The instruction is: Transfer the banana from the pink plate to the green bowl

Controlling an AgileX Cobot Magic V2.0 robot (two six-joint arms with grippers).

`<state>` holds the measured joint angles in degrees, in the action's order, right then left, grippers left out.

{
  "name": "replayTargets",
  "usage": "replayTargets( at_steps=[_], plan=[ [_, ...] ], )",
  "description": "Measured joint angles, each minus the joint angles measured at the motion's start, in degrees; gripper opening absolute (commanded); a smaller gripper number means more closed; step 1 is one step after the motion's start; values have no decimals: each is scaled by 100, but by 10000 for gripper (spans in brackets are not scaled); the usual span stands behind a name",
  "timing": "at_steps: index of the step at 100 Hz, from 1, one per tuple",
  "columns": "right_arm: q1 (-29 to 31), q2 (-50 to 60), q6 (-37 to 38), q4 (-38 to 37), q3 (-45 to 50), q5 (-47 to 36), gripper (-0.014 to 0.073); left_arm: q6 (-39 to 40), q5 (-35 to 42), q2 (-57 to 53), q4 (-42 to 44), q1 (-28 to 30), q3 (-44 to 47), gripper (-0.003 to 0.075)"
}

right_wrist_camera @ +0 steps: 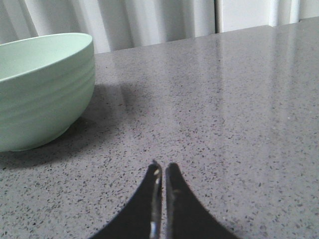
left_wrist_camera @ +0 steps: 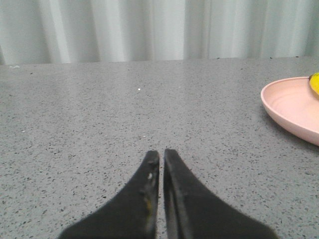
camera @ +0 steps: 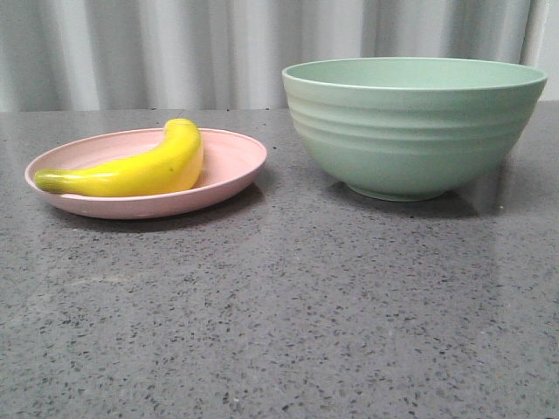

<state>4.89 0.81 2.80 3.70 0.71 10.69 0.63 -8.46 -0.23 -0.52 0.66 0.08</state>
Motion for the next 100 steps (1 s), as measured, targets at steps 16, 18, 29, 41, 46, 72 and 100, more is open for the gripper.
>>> replayTargets(
  at_steps=[16,18,29,41,46,72,100],
  plan=[
    [0,0,0,-11,0,0,-79,0,0,0,0,0,0,-18],
    [0,0,0,-11,0,0,-79,0,0,0,0,0,0,-18],
    [0,0,0,-62,0,0,-79,0,0,0,0,0,0,-18],
    [0,0,0,-95,0,-32,-80,0,0,0,0,0,0,-18],
    [0,0,0,-98,0,-42,-80,0,0,0,0,0,0,-18],
    [0,0,0,-111,0,-56,-80,0,50,0,-52,0,0,-19],
    [0,0,0,-370,-165,-33,-79,11,-132,0,-498,0,-289,-19]
  ],
)
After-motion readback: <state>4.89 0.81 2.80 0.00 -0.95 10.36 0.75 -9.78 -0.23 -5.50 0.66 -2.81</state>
